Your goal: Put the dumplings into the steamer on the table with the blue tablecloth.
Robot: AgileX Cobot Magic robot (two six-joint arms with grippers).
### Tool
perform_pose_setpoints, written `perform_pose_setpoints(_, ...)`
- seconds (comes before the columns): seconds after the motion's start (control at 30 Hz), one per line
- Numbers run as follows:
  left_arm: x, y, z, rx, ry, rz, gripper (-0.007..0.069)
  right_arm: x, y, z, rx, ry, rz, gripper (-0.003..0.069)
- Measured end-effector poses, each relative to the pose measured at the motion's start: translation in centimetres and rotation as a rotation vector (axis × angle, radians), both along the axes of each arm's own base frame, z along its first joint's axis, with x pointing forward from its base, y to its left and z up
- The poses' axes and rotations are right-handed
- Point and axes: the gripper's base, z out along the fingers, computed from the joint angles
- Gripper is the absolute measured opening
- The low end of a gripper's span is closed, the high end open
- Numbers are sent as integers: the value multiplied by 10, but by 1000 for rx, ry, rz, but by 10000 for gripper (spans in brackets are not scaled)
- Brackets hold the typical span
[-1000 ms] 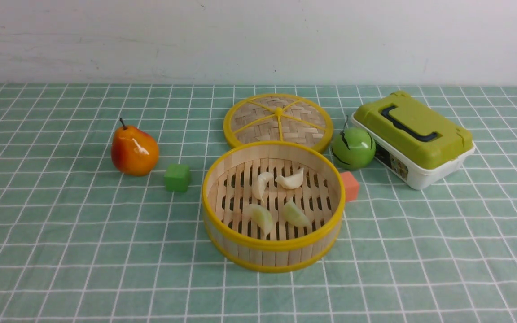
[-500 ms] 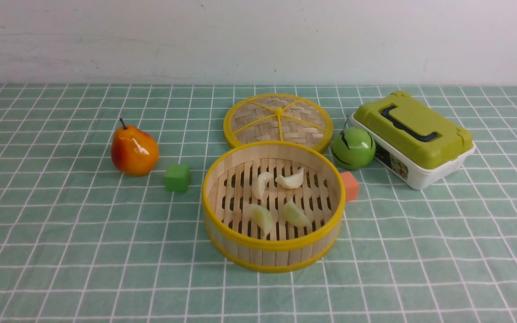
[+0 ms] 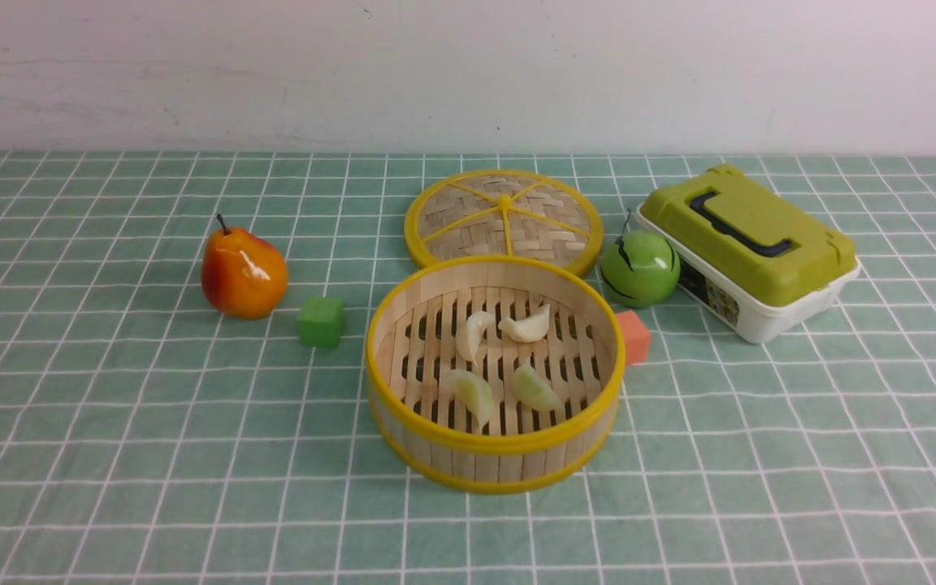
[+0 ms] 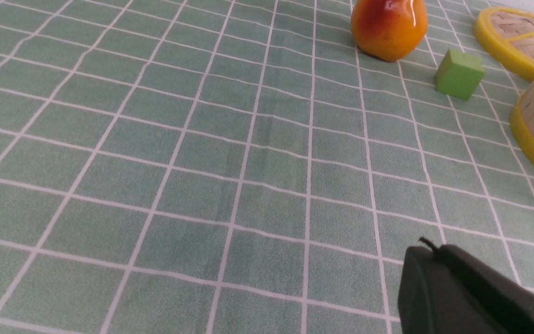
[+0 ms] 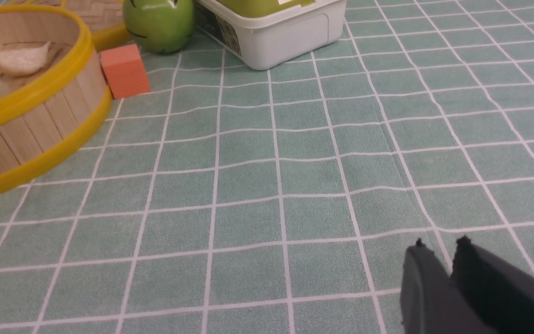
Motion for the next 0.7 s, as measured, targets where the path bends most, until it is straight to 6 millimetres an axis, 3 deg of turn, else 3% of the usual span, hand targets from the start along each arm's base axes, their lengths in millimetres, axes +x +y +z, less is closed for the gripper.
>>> perform_pose_setpoints(0.7,0,0,0,0,0,0,1,0,0,0,0,0,0,114)
